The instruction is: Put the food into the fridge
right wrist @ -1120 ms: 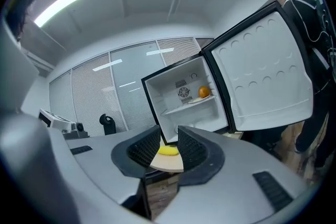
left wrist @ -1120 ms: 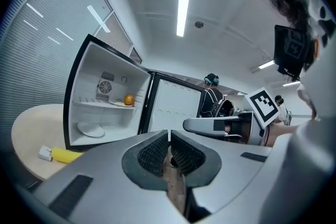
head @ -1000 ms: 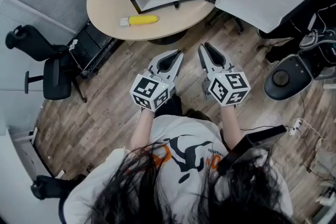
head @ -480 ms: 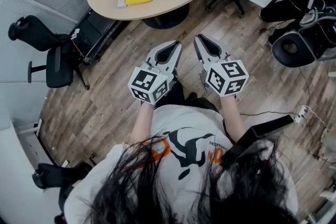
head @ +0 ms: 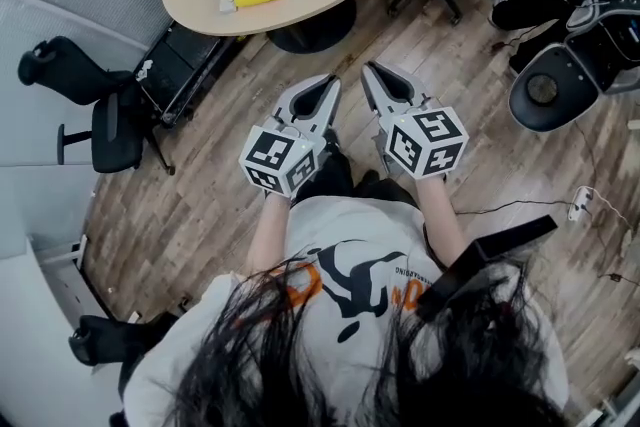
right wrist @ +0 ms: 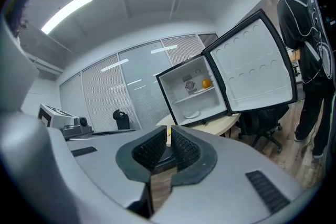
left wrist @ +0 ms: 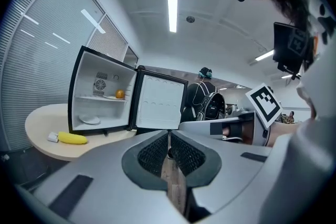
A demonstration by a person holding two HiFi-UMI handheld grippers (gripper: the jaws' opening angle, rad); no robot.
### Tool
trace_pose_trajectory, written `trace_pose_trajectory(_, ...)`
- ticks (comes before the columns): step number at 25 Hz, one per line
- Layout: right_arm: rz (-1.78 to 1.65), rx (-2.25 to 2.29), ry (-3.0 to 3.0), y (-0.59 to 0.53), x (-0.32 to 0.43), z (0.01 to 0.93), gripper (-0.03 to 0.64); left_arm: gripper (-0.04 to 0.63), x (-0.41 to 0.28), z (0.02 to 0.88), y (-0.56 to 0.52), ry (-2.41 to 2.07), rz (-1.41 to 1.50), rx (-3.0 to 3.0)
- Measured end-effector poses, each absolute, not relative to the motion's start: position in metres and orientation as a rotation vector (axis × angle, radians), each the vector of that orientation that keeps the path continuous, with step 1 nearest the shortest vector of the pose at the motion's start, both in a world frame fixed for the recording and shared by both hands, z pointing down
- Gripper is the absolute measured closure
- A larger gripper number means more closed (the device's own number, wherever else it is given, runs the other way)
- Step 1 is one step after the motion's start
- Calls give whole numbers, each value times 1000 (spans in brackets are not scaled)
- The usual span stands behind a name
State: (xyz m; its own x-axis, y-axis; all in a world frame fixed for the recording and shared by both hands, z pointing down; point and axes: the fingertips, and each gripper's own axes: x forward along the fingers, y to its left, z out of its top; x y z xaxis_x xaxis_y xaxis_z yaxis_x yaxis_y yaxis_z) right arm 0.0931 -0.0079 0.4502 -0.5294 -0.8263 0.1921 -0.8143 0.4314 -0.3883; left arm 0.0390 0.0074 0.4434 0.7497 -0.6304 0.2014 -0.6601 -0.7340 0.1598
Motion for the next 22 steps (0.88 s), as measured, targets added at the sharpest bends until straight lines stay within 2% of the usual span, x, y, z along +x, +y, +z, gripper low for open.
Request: trace_pose_trajectory(22, -648, -1508, 2641, -14, 95, 439, 586, 583, 37, 422, 0, -1049, 119, 2784)
